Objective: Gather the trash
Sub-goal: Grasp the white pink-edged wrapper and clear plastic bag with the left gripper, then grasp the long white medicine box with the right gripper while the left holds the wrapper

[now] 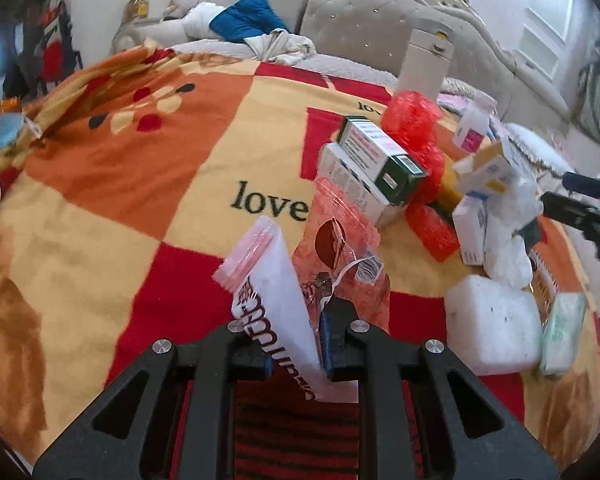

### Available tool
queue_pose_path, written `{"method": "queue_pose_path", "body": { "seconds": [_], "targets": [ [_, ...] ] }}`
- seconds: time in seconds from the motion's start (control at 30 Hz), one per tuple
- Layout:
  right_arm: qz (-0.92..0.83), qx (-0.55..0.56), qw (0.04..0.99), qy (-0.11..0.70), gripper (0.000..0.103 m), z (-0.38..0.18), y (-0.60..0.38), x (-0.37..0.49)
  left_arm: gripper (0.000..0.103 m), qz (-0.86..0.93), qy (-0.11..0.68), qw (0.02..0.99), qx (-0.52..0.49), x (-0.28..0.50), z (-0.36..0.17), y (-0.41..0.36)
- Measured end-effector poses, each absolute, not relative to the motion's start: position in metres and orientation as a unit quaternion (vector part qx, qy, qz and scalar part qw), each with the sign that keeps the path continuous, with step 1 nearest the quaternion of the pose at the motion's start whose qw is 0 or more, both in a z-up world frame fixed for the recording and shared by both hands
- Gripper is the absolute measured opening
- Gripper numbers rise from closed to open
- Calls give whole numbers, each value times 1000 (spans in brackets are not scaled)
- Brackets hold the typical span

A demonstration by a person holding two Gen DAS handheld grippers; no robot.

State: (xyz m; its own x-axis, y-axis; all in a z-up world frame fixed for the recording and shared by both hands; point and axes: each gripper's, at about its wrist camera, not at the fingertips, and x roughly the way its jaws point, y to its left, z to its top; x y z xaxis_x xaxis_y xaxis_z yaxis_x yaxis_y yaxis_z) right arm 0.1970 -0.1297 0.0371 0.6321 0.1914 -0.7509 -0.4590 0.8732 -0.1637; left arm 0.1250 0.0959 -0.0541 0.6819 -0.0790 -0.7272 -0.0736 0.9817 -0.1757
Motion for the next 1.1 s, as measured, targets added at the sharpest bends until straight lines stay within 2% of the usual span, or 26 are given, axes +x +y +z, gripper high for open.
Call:
{"method": "queue_pose_path", "body": {
  "seconds": [0.2, 0.27, 0.3, 0.33, 0.4, 0.43, 0.73, 1.1],
  "targets": [
    [223, -247, 849, 411, 103, 25, -96, 227, 15, -1, 398, 913, -90, 126, -53, 94],
    [238, -257, 838, 418, 100, 19, -84, 233, 15, -1, 398, 913, -90, 127, -54, 96],
    [248, -249, 833, 427, 88, 18, -82, 236, 15, 0, 398, 913, -90, 127, -54, 96],
    [261, -235, 828, 438, 61, 17, -81, 238, 15, 0, 398, 913, -90, 127, -54, 96],
    [270, -209, 824, 451, 22, 17, -82, 240, 15, 1, 398, 913, -90, 128, -54, 97],
    [275, -191, 827, 452, 19, 20, -86, 240, 15, 1, 399, 912, -91, 128, -55, 97],
    [273, -42, 863, 422, 19, 65, -163, 206, 15, 6, 403, 911, -91, 130, -56, 98],
    [242, 65, 872, 421, 19, 71, -247, 127, 16, 11, 408, 909, -80, 131, -57, 96]
  ]
}}
